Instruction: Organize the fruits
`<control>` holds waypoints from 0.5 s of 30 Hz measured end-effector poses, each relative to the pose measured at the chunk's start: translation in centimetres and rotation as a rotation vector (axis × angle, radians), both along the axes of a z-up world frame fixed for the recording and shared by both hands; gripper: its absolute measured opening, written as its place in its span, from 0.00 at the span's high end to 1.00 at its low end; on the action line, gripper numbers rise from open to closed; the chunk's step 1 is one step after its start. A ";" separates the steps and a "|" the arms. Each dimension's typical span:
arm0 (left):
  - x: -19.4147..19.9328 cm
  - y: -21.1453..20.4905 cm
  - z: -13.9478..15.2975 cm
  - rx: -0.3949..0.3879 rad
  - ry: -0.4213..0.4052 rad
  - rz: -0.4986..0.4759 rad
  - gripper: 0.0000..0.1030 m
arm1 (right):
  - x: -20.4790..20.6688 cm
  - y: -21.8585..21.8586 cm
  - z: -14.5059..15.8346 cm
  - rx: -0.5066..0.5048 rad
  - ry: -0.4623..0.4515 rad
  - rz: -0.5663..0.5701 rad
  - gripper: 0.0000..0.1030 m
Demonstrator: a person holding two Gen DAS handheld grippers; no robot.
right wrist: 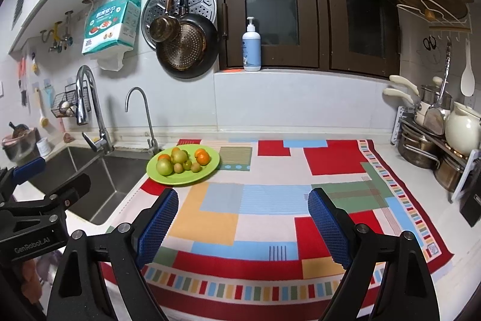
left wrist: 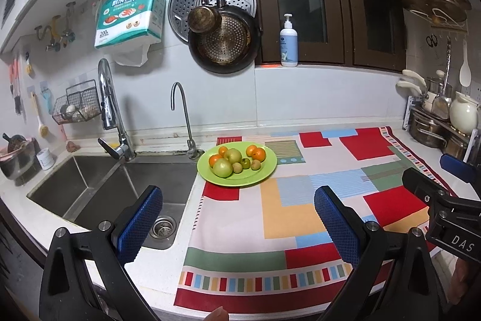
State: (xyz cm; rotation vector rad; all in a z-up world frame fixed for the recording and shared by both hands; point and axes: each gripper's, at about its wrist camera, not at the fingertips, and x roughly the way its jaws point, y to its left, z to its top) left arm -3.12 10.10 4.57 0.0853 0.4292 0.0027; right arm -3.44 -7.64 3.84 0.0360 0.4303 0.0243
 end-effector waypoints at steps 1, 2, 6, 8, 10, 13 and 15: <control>-0.2 -0.1 0.0 0.002 -0.002 0.000 0.00 | -0.1 0.0 0.0 0.001 0.000 0.000 0.14; -0.3 -0.1 0.1 0.004 -0.003 -0.001 0.00 | -0.3 -0.1 0.0 0.000 0.001 -0.002 0.14; -0.7 -0.4 0.1 0.011 -0.005 -0.002 0.00 | -0.8 -0.5 0.0 0.001 0.001 -0.007 0.14; -0.8 -0.5 0.1 0.011 -0.004 -0.001 0.00 | -1.1 -0.6 0.0 0.000 0.001 -0.009 0.14; -0.9 -0.5 0.1 0.014 -0.007 -0.001 0.00 | -1.2 -0.7 0.0 -0.003 -0.001 -0.009 0.14; -1.2 -0.7 0.0 0.024 -0.010 0.003 0.00 | -1.7 -0.9 0.1 -0.004 -0.006 -0.015 0.14; -1.4 -0.8 0.0 0.024 -0.010 -0.002 0.00 | -1.9 -1.0 0.1 -0.004 -0.007 -0.018 0.14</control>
